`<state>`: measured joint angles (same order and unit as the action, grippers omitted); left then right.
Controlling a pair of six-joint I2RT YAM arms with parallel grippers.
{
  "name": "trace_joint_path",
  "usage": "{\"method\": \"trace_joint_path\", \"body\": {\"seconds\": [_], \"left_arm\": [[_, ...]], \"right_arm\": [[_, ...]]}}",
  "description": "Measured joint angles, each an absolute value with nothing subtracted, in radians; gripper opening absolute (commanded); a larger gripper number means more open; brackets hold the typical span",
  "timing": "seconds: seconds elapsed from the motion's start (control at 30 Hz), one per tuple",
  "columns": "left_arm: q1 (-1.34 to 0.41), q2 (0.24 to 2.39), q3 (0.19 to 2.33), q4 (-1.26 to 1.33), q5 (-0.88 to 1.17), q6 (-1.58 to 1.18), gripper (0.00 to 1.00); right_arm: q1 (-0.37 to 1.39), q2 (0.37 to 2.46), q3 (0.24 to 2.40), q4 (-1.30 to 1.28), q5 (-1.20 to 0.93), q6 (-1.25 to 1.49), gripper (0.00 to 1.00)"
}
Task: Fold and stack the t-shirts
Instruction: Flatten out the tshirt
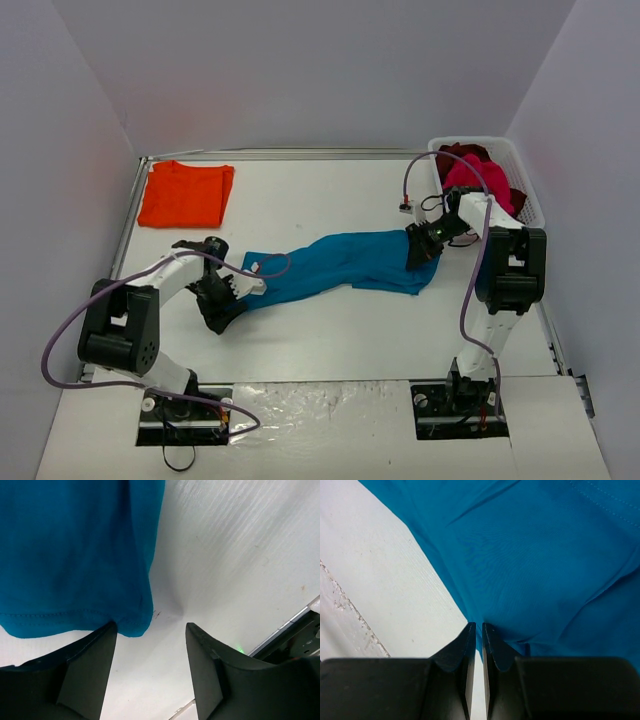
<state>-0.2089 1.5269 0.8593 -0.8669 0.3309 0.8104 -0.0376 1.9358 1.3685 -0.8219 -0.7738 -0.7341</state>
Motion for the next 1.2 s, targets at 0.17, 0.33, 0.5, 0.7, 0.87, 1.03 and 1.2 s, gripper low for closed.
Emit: {"method": "trace_joint_path", "body": {"seconds": [0.17, 0.33, 0.5, 0.7, 0.87, 1.03, 1.2], "left_arm": [[-0.237, 1.509, 0.838, -0.839, 0.289, 0.797, 0.51], [-0.291, 1.497, 0.813, -0.791, 0.205, 0.755, 0.45], [-0.326, 1.482, 0.787, -0.739, 0.127, 0.713, 0.44], [-0.336, 1.484, 0.783, -0.721, 0.077, 0.680, 0.29], [-0.340, 1.498, 0.789, -0.708, 0.038, 0.670, 0.02], [-0.340, 1.503, 0.791, -0.700, 0.019, 0.669, 0.02], [-0.340, 1.527, 0.822, -0.717, 0.030, 0.662, 0.03]], "right_arm": [[-0.038, 1.936, 1.368, -0.821, -0.773, -0.734, 0.07], [-0.038, 1.936, 1.368, -0.818, -0.773, -0.730, 0.07], [-0.038, 1.936, 1.368, -0.816, -0.772, -0.727, 0.08], [-0.038, 1.936, 1.368, -0.811, -0.766, -0.723, 0.07], [-0.038, 1.936, 1.368, -0.810, -0.765, -0.722, 0.07], [-0.038, 1.935, 1.368, -0.808, -0.765, -0.722, 0.12], [-0.038, 1.935, 1.380, -0.811, -0.762, -0.702, 0.19]]}}
